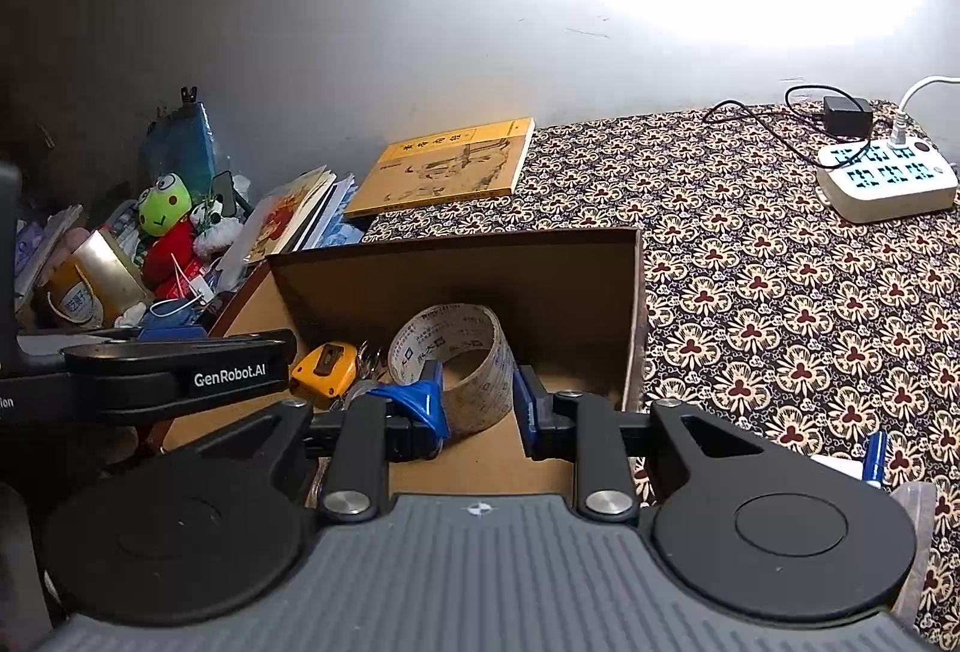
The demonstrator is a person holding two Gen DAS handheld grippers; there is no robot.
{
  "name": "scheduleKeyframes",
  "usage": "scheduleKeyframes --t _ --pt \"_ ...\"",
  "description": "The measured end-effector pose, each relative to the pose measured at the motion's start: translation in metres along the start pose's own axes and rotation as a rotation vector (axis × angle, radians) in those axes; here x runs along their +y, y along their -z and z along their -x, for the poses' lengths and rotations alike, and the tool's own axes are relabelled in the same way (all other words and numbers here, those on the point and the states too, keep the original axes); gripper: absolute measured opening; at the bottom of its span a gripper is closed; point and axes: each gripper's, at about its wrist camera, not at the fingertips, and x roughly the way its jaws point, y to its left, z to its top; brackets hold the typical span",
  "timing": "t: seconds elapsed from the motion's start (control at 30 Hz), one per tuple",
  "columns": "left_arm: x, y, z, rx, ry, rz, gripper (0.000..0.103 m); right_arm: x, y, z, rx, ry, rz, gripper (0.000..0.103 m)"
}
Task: Organize rigid objects
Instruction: 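Lower the tape roll into the box and open the right gripper, then move the right gripper back to the clear plastic container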
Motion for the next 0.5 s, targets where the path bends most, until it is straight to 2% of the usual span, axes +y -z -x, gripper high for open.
scheduleKeyframes --t 0.5 --pt "-0.052 0.016 0.047 0.001 -0.093 0.058 0.061 -0.048 0.007 0.037 0.037 -0.074 0.024 0.007"
